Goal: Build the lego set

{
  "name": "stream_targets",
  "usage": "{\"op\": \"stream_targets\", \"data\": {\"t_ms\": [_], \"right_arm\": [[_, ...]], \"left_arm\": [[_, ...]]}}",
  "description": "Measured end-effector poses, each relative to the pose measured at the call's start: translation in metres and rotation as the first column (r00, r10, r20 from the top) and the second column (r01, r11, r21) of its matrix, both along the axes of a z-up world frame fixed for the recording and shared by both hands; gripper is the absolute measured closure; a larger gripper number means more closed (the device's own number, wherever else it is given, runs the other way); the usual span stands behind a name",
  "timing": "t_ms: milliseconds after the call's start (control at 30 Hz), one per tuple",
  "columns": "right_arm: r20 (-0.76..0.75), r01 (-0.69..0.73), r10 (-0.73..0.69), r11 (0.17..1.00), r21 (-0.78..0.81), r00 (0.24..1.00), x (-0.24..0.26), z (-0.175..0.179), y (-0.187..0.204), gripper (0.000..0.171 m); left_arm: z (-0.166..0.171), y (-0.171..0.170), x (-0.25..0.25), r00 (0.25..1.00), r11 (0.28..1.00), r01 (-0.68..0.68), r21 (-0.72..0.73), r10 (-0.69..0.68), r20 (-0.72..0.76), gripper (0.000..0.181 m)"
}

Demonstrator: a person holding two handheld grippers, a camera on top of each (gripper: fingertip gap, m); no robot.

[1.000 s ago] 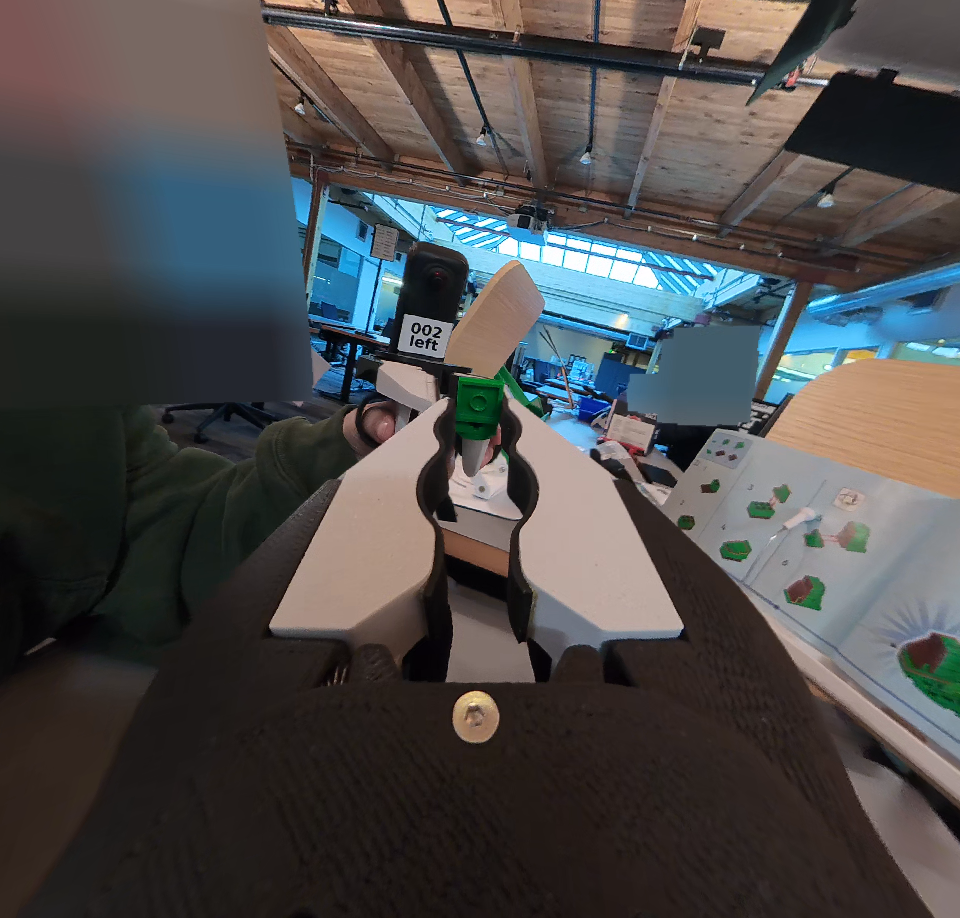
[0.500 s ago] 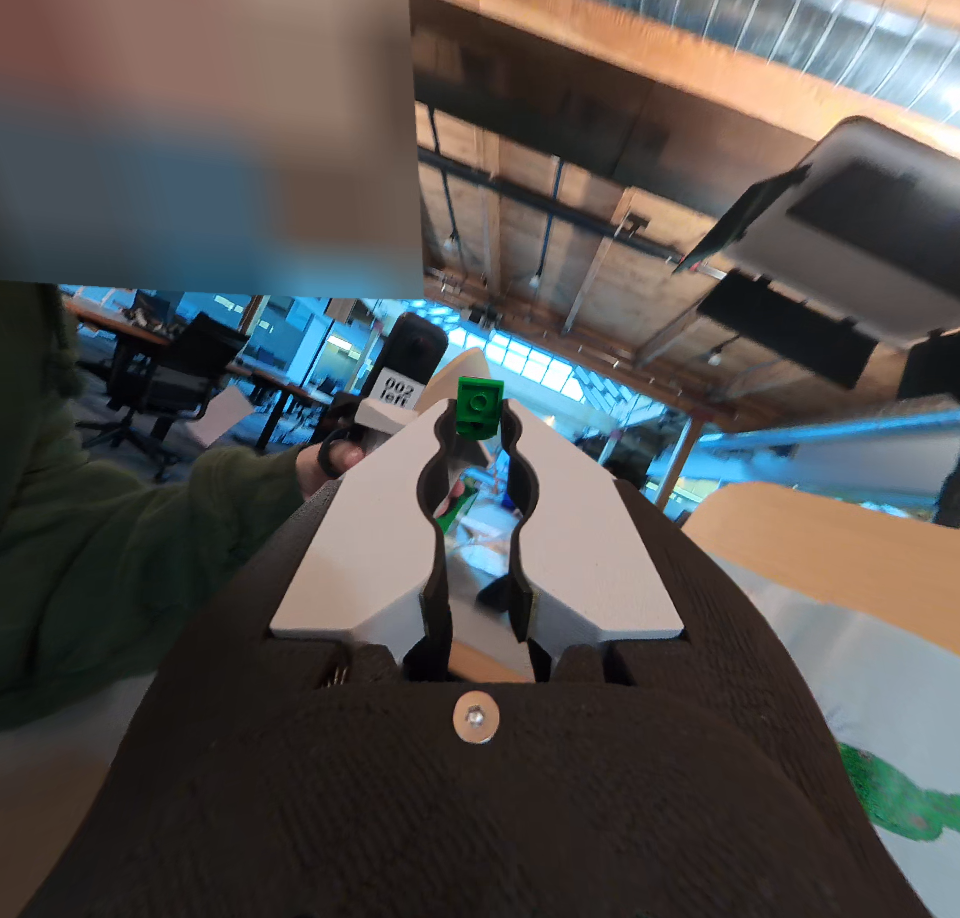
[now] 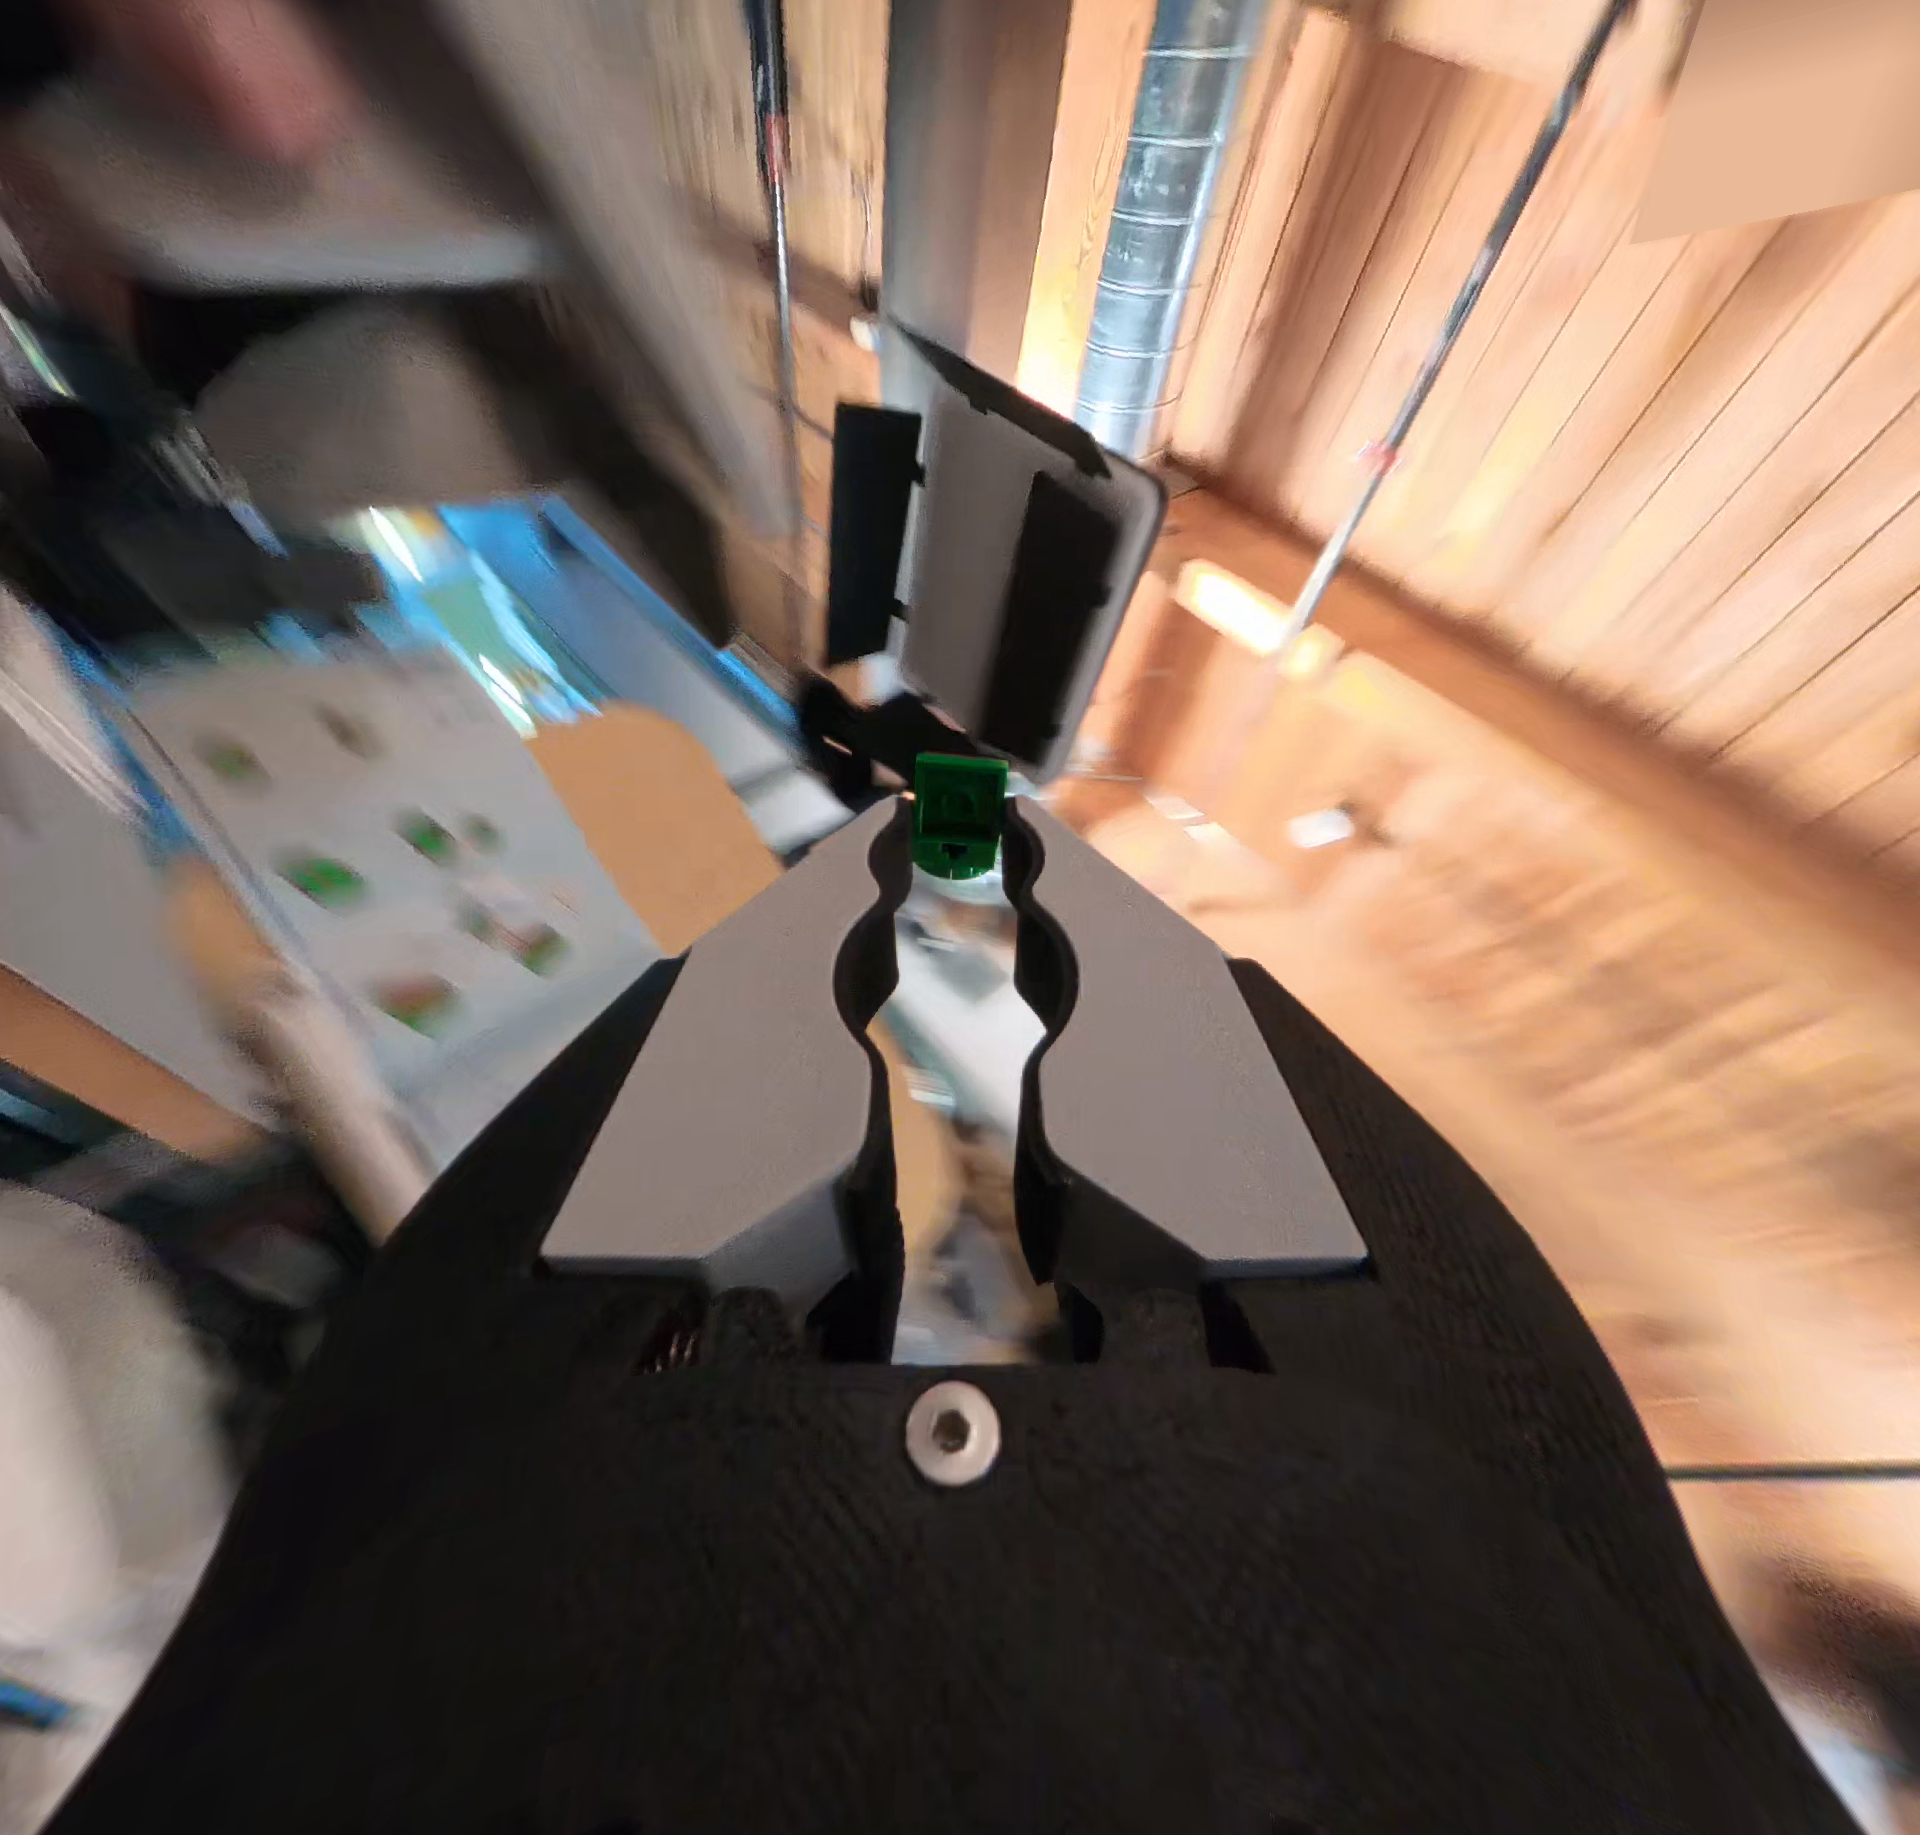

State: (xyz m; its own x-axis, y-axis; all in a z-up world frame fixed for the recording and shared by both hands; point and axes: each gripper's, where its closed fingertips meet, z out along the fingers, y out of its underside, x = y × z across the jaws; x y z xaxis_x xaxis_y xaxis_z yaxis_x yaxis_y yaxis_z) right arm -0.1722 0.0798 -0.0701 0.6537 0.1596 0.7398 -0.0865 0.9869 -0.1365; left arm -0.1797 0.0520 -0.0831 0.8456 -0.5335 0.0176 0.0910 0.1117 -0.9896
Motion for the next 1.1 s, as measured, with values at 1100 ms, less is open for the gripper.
{"op": "stream_targets", "data": {"t_ms": [1100], "right_arm": [[-0.022, 0.179, -0.179, 0.954, 0.239, 0.984, -0.026, -0.013, -0.02, 0.157]], "left_arm": [[0.005, 0.005, -0.019, 0.987, 0.999, -0.038, -0.024, 0.041, 0.153, 0.148]]}}
